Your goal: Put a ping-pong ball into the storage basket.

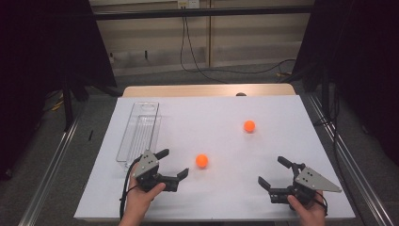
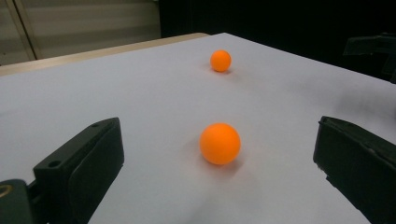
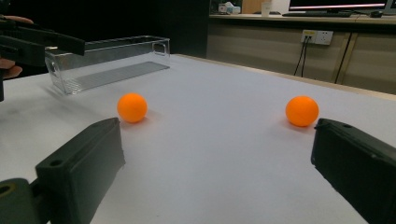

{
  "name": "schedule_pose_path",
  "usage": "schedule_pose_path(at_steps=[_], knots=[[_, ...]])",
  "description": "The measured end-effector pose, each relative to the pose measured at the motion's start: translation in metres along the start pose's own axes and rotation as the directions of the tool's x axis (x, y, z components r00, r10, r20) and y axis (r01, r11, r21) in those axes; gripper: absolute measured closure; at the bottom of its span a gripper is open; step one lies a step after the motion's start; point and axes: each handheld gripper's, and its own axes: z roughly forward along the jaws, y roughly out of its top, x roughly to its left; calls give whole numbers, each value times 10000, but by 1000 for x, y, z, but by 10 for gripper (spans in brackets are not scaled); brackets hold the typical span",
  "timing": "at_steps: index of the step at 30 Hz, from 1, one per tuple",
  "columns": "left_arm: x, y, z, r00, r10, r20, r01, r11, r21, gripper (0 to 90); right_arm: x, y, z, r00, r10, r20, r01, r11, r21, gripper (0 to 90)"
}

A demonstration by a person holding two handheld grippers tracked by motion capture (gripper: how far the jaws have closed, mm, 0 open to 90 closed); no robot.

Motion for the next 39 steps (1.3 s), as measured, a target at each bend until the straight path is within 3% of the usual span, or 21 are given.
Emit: schedule_pose_path(at_steps=[39], knots=[[-2, -2, 21, 10000, -42, 47, 36, 9931, 1174, 20, -1, 0, 0, 10000, 8, -50, -9, 10000, -94, 20]])
